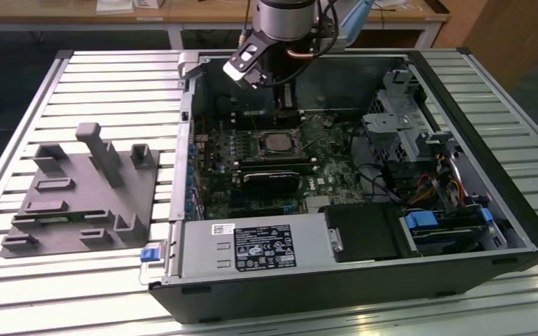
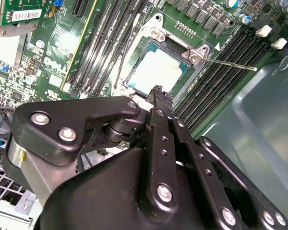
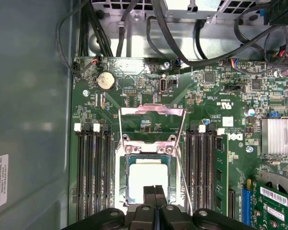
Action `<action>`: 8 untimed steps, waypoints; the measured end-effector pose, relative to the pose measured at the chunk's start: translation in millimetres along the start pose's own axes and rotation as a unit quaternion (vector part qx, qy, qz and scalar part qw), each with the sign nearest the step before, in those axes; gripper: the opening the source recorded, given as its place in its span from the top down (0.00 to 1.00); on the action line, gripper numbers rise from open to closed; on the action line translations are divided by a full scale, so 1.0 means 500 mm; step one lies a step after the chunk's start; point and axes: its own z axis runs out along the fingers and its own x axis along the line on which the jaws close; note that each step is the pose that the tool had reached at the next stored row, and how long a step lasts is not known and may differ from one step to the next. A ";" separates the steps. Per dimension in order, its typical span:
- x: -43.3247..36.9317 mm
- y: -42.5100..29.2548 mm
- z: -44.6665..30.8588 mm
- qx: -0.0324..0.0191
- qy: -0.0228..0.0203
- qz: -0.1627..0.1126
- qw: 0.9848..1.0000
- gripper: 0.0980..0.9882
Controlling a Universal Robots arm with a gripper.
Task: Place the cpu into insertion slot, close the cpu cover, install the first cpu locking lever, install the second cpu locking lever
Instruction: 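Close the cpu cover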
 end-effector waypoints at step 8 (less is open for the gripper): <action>0.000 0.001 -0.026 0.000 0.000 0.000 1.000 0.99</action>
